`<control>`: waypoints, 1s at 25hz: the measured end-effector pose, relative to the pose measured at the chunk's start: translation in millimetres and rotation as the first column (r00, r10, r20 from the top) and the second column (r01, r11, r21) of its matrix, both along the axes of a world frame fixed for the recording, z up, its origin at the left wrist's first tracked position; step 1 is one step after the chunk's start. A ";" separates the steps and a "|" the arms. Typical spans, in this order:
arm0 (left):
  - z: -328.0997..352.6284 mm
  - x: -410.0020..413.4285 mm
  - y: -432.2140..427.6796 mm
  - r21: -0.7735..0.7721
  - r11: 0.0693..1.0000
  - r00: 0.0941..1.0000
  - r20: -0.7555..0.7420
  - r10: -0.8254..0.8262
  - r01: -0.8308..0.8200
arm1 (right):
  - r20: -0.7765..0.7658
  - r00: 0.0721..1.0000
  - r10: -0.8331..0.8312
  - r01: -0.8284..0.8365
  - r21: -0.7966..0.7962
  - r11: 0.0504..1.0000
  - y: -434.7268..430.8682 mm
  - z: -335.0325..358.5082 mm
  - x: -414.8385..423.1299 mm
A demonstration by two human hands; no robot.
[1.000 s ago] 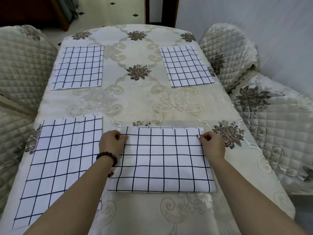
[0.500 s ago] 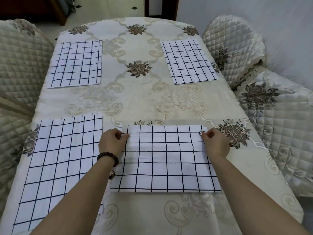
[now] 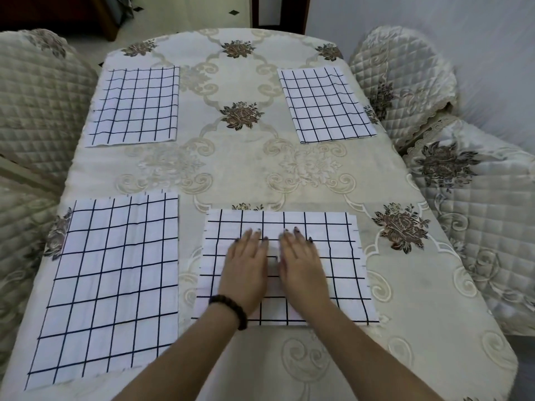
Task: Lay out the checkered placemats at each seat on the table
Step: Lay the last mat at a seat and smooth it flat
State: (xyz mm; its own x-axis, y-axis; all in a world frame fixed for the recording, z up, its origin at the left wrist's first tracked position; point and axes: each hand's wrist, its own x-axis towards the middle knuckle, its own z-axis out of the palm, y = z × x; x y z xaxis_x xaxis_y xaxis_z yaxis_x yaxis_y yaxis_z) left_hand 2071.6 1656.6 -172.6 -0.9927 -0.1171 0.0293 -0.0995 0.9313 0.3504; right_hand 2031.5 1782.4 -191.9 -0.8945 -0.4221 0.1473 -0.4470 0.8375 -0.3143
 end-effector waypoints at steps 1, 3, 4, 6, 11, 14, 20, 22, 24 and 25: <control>-10.0 5.0 9.6 -0.046 0.999 0.996 0.081 -0.024 0.028 | 0.031 0.999 0.027 -0.030 0.078 0.997 -6.7 -7.2 7.2; -28.3 12.8 16.4 -0.099 0.995 0.991 0.136 -0.012 0.026 | 0.089 0.996 0.016 -0.029 0.147 0.989 -10.3 -14.1 13.9; -32.3 14.6 15.7 -0.117 0.993 0.992 0.127 0.003 0.012 | 0.085 0.996 0.002 -0.017 0.167 0.986 -8.2 -16.2 15.0; -34.8 16.8 12.3 -0.160 0.987 0.992 0.119 0.029 -0.010 | 0.065 0.998 -0.004 -0.009 0.197 0.980 -2.1 -18.2 16.7; -30.0 30.5 -8.7 -0.171 0.975 0.964 0.201 0.172 -0.139 | 0.072 0.997 -0.040 0.023 0.224 0.974 24.0 -13.2 15.0; -30.3 42.7 -21.7 -0.176 0.969 0.963 0.180 0.202 -0.171 | 0.065 0.992 -0.109 0.088 0.267 0.960 61.9 -14.0 10.5; -25.2 62.9 -36.7 -0.189 0.953 0.949 0.163 0.270 -0.238 | 0.064 0.972 -0.227 0.191 0.348 0.918 99.8 -8.5 5.1; -17.8 66.9 -27.8 -0.210 0.946 0.946 0.159 0.281 -0.246 | 0.030 0.976 -0.214 0.195 0.303 0.933 89.1 0.6 9.7; -9.8 70.2 -6.8 -0.193 0.963 0.967 0.137 0.216 -0.188 | -0.031 0.988 -0.150 0.153 0.218 0.964 68.9 8.6 27.6; -8.8 73.8 7.0 -0.170 0.977 0.980 0.134 0.150 -0.126 | -0.036 0.995 -0.096 0.101 0.197 0.975 57.1 9.7 42.2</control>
State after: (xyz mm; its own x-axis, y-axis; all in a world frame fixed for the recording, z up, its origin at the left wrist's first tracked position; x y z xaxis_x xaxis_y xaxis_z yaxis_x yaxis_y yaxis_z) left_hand 2145.5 1663.6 -181.4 -0.9622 -0.2587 -0.0850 -0.2698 0.9477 0.1706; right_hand 2073.7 1839.6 -182.2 -0.9302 -0.3551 0.0930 -0.3648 0.9224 -0.1267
